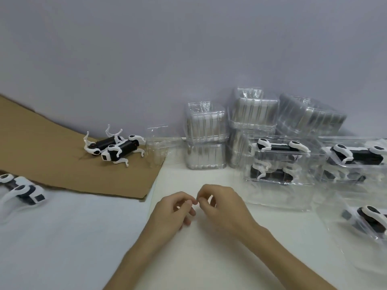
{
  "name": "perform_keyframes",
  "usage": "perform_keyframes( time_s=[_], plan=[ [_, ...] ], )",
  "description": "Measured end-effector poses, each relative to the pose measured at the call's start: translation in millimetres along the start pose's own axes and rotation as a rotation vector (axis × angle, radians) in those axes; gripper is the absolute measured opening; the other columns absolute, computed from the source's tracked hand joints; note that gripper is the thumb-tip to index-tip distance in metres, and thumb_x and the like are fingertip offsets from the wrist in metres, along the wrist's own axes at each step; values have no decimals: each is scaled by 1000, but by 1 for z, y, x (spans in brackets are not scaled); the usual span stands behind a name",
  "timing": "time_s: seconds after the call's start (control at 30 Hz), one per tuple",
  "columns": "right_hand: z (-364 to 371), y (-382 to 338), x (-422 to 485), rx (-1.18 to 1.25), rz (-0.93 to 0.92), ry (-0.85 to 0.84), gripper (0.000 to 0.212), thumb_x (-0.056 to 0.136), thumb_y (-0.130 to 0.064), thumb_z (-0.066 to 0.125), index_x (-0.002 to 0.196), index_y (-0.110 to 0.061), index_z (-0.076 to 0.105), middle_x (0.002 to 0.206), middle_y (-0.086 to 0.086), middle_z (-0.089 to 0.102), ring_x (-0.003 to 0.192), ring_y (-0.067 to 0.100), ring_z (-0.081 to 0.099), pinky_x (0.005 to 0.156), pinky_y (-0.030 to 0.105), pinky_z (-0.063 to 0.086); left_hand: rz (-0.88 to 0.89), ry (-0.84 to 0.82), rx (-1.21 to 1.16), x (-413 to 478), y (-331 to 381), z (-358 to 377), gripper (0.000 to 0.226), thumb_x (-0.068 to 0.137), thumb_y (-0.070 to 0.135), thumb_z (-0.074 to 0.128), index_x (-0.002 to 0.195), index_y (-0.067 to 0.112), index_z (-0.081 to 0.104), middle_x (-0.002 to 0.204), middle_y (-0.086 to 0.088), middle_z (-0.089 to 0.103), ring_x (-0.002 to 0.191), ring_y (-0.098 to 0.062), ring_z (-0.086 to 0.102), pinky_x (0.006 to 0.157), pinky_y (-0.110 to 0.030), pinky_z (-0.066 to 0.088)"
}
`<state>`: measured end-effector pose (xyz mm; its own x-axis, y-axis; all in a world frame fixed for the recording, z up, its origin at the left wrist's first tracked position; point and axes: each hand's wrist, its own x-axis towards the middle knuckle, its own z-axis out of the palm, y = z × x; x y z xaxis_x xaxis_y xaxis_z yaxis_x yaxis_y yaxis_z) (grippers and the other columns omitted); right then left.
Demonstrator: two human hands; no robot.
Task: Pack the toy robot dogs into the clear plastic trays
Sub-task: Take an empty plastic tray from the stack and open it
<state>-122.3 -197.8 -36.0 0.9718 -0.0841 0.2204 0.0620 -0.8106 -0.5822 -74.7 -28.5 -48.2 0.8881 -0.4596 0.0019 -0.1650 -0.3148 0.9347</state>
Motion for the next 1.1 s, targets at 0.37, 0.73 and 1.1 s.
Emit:
perform_keyframes(
  time_s=[0.37,0.73,1.1],
  plan=[
    [33,23,28,-84,-82,-35,22,85,-15,46,82,-37,52,69,-19,51,75,-2,50,58,16,30,199,122,563,8,-16,17,10,95,26,48,96,32,56,75,13,56,72,-9,52,60,-20,37],
    [34,22,32,-123,-95,-16,14,92,-22,47,98,-33,54,77,-16,50,74,3,47,65,17,36,125,365,879,133,7,-59,53,94,30,61,143,22,42,149,5,42,123,-26,55,90,-41,51],
    [32,24,36,-68,-78,-9,15,92,-23,44,99,-30,56,76,-16,49,75,7,46,67,21,36,73,895,133,136,4,-43,30,97,11,53,122,21,66,124,0,59,106,-21,60,81,-28,42]
  ],
)
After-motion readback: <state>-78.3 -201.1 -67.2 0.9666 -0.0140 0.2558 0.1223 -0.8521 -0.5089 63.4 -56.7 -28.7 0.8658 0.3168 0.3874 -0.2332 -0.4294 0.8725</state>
